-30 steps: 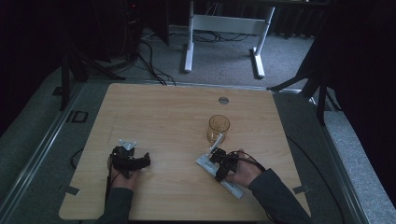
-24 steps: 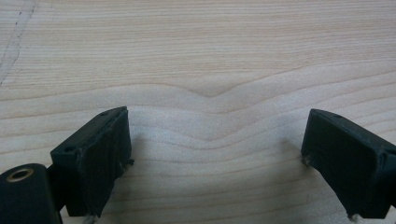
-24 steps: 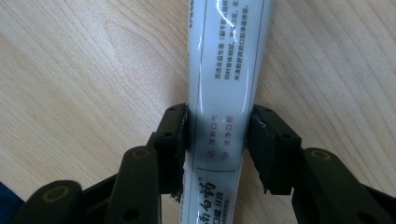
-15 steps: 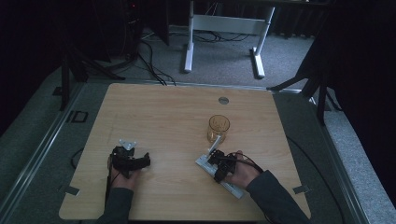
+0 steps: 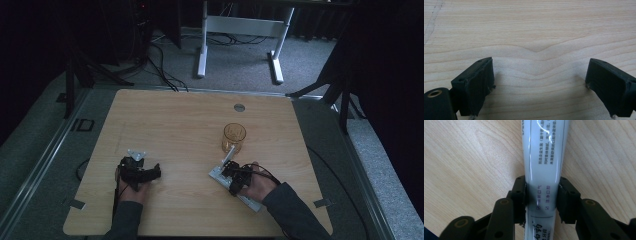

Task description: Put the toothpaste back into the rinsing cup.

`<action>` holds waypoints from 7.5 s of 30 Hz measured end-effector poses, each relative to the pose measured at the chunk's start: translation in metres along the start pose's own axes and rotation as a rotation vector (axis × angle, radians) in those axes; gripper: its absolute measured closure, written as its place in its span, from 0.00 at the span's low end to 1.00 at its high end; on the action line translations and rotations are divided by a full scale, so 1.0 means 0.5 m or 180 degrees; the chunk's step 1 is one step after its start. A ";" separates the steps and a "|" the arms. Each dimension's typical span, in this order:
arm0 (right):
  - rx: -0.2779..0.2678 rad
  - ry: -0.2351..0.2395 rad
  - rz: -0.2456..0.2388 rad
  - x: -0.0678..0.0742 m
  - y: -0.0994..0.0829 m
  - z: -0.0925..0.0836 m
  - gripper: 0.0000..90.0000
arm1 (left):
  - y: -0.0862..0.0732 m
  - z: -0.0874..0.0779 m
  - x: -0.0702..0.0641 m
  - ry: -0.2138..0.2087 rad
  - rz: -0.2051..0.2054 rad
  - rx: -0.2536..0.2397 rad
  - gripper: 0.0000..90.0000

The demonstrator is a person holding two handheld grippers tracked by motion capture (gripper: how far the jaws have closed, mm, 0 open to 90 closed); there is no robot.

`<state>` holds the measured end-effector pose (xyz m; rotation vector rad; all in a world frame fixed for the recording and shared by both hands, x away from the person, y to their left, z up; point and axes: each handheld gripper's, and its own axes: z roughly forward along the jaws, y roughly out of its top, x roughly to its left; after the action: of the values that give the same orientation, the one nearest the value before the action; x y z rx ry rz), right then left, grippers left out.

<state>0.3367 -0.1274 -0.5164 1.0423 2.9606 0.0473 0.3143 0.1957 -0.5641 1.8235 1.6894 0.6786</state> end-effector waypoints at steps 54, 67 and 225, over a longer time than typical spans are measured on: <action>-0.1133 -0.0012 0.0258 -0.042 -0.055 -0.105 0.80 | 0.000 0.000 0.000 0.0001 -0.0001 0.0001 0.10; -0.1397 0.0037 0.0399 -0.058 -0.069 -0.126 0.80 | 0.000 0.000 0.000 0.0001 -0.0002 0.0000 0.10; -0.2972 -0.0022 0.1289 -0.184 -0.020 -0.231 0.80 | 0.000 0.000 0.000 0.0002 -0.0002 -0.0003 0.10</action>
<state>0.4009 -0.1959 -0.4019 1.3572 2.1622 1.2468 0.3144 0.1956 -0.5641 1.8223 1.6895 0.6798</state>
